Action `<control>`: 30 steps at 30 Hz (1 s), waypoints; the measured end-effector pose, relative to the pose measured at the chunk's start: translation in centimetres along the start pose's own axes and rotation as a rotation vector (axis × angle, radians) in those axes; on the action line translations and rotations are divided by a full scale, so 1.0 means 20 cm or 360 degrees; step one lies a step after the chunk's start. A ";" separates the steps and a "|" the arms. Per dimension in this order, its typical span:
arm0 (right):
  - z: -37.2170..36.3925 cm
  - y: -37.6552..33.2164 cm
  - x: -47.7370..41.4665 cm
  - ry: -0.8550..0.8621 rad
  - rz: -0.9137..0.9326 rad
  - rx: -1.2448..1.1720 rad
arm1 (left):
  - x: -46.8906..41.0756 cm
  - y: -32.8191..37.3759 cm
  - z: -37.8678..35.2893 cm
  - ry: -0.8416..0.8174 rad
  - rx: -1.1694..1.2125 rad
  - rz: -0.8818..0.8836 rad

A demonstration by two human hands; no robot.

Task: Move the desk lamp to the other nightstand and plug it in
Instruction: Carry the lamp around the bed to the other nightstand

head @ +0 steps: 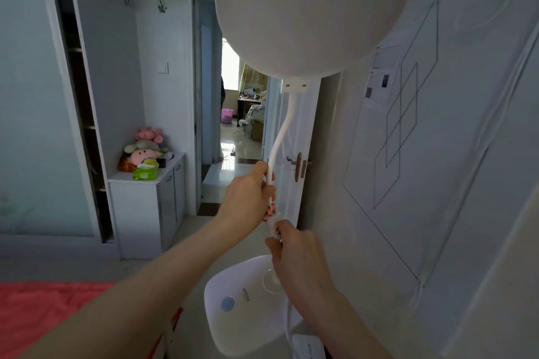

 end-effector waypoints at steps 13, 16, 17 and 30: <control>-0.26 -0.07 -0.37 0.0017 0.0027 0.0023 | -0.39 -0.32 0.06 0.0038 -0.0018 -0.0002; -0.30 -0.03 -0.45 0.0016 0.0044 -0.0007 | -0.47 -0.35 0.03 0.0045 0.0019 0.0006; -0.32 0.00 -0.50 0.0009 0.0059 -0.0010 | -0.52 -0.37 0.00 0.0055 0.0010 0.0016; -0.40 0.44 -1.02 -0.0061 0.0192 0.0006 | -1.06 -0.36 -0.32 0.0210 -0.0096 0.0001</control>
Point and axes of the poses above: each hand's wrist, its own x-axis away from the middle knuckle, its own z-axis out of the back of the hand, y = z × x, the point moved 8 cm from there along -x, towards the middle knuckle, and after that the axes turned 9 degrees about x, right-handed, at the moved point
